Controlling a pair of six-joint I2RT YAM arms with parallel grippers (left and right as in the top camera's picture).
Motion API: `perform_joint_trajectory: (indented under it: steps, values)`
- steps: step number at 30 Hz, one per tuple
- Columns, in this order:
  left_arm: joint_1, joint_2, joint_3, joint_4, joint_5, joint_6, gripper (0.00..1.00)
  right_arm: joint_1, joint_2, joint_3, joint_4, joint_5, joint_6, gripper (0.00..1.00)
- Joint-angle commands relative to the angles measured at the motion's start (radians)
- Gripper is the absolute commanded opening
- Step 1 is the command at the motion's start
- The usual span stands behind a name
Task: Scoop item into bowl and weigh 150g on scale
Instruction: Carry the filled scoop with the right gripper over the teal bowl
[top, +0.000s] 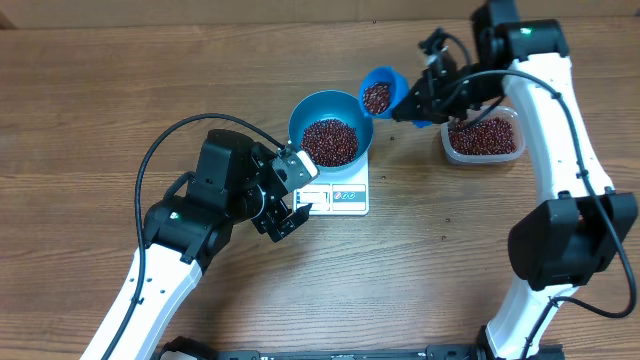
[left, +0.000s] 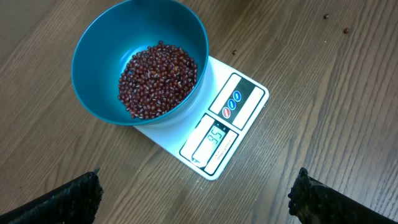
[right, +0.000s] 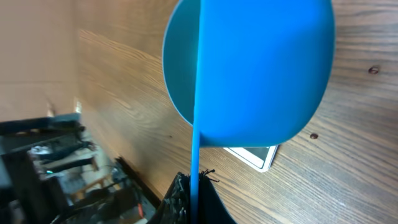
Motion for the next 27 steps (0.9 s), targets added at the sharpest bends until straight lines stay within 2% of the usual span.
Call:
perform_joint_trajectory:
  steps: [1,9,27]
  values:
    - [0.005,0.003,0.027,0.0,0.008,-0.017,1.0,0.045,0.003,0.043,0.005,0.086,0.045,0.04]
    - [0.005,0.003,0.027,0.0,0.008,-0.017,1.0,0.142,0.002,0.05,0.02,0.177,0.074,0.04]
    - [0.005,0.003,0.027,0.0,0.008,-0.017,0.99,0.336,0.002,0.05,0.111,0.588,0.152,0.04]
